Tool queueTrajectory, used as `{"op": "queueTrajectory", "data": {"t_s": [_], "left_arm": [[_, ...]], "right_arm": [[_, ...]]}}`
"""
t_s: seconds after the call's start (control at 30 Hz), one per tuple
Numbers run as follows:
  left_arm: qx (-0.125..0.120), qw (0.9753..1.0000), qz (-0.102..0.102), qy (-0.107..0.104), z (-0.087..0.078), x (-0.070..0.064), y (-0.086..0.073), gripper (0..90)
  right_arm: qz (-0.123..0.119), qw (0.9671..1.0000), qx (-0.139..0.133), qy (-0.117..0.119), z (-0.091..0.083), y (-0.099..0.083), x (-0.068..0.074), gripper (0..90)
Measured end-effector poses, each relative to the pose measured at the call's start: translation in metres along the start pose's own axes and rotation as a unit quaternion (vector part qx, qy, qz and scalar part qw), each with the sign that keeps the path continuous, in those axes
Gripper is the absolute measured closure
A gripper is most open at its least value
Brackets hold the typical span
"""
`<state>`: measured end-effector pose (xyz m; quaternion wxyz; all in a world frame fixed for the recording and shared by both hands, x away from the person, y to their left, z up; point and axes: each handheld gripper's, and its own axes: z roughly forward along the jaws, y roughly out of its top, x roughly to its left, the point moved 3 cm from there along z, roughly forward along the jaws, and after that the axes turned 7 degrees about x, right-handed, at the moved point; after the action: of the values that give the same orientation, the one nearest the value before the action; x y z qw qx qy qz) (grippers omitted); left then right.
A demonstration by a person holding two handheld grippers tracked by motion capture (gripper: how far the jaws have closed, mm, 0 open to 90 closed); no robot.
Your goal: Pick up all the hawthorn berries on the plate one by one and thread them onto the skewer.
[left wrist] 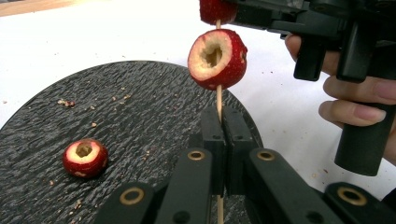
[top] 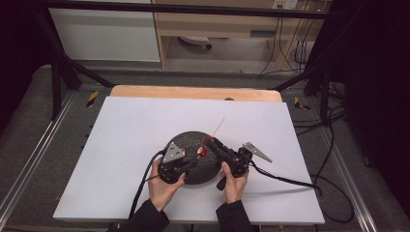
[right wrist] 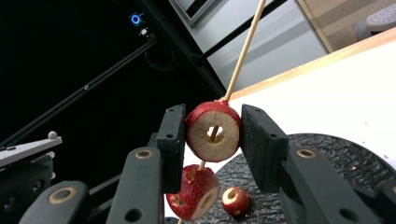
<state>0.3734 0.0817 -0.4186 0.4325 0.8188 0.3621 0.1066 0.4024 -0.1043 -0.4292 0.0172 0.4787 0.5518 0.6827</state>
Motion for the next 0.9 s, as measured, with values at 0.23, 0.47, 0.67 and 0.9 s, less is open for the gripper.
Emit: {"op": "queueTrajectory", "data": {"t_s": [0.23, 0.47, 0.67, 0.9], "left_arm": [[0.003, 1.0000, 0.006, 0.000, -0.002, 0.002, -0.003, 88.6], [0.014, 0.9998, 0.009, 0.006, -0.011, 0.015, -0.014, 88.6], [0.029, 0.9994, 0.015, 0.008, -0.022, 0.030, -0.027, 88.6], [0.034, 0.9992, 0.015, 0.014, -0.041, 0.045, -0.042, 88.6]], "right_arm": [[-0.009, 0.9998, 0.019, 0.001, -0.001, 0.001, 0.000, 57.6], [-0.046, 0.9968, 0.065, -0.010, -0.007, 0.007, -0.001, 41.7], [-0.092, 0.9867, 0.129, -0.036, -0.010, 0.006, -0.007, 26.2], [-0.123, 0.9718, 0.192, -0.059, -0.015, 0.001, -0.015, 11.6]]}}
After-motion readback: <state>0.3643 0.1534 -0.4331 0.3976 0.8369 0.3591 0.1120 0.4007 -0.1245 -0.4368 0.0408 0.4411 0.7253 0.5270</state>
